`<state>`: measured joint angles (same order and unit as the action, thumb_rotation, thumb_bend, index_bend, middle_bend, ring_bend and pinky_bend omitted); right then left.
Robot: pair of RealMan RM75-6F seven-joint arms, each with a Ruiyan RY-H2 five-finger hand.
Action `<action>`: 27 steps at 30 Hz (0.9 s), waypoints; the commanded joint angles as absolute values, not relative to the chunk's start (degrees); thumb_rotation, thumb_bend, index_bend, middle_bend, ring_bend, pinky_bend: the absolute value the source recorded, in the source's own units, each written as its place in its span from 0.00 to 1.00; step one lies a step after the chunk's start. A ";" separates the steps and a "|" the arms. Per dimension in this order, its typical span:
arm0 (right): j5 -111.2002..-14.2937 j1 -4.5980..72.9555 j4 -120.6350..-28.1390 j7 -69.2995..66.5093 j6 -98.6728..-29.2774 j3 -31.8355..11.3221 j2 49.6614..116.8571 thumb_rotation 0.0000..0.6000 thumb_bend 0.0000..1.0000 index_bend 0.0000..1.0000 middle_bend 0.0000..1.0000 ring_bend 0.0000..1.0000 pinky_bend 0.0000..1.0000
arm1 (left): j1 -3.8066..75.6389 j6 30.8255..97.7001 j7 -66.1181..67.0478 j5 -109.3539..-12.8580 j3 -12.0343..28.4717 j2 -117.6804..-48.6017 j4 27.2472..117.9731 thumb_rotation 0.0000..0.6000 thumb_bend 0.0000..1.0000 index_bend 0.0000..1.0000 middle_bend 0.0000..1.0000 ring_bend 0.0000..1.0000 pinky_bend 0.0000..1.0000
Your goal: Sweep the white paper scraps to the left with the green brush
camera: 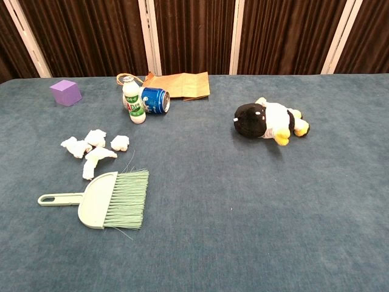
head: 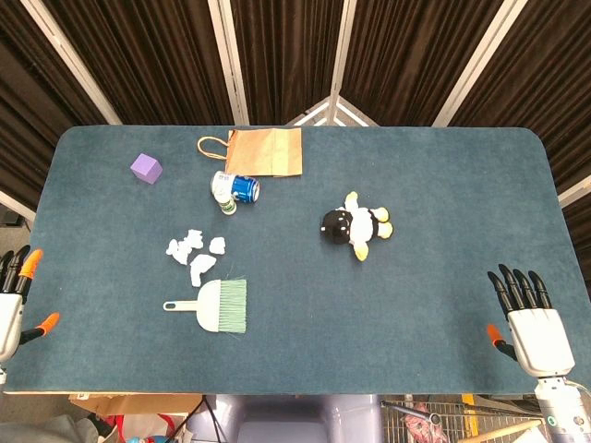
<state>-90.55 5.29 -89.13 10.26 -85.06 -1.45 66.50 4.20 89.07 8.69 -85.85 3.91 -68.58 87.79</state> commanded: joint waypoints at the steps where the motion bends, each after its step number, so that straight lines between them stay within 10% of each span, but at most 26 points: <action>1: -90.65 5.25 -89.27 10.49 -85.21 -1.44 66.48 1.00 0.32 0.00 0.00 0.00 0.01 | 4.10 89.28 8.20 -85.67 4.03 -68.56 87.71 1.00 0.01 0.00 0.00 0.00 0.07; 22: -89.29 5.08 -89.75 10.13 -84.54 -1.63 66.30 1.00 0.32 0.00 0.00 0.00 0.01 | 5.37 85.77 9.89 -84.50 3.74 -67.73 90.67 1.00 0.01 0.00 0.00 0.01 0.10; 25: -89.50 5.19 -90.01 10.23 -84.35 -1.53 66.18 1.00 0.32 0.00 0.00 0.00 0.01 | 6.51 84.43 11.72 -84.50 4.07 -67.44 92.75 1.00 0.02 0.00 0.12 0.18 0.25; 27: -89.61 5.20 -90.10 10.31 -84.34 -1.47 66.18 1.00 0.32 0.00 0.00 0.00 0.01 | 7.58 83.60 13.83 -84.68 4.54 -67.47 94.21 1.00 0.07 0.04 0.39 0.45 0.51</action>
<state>-89.60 5.20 -90.09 10.31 -84.34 -1.48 66.19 6.50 84.55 12.06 -84.57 4.08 -67.56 92.79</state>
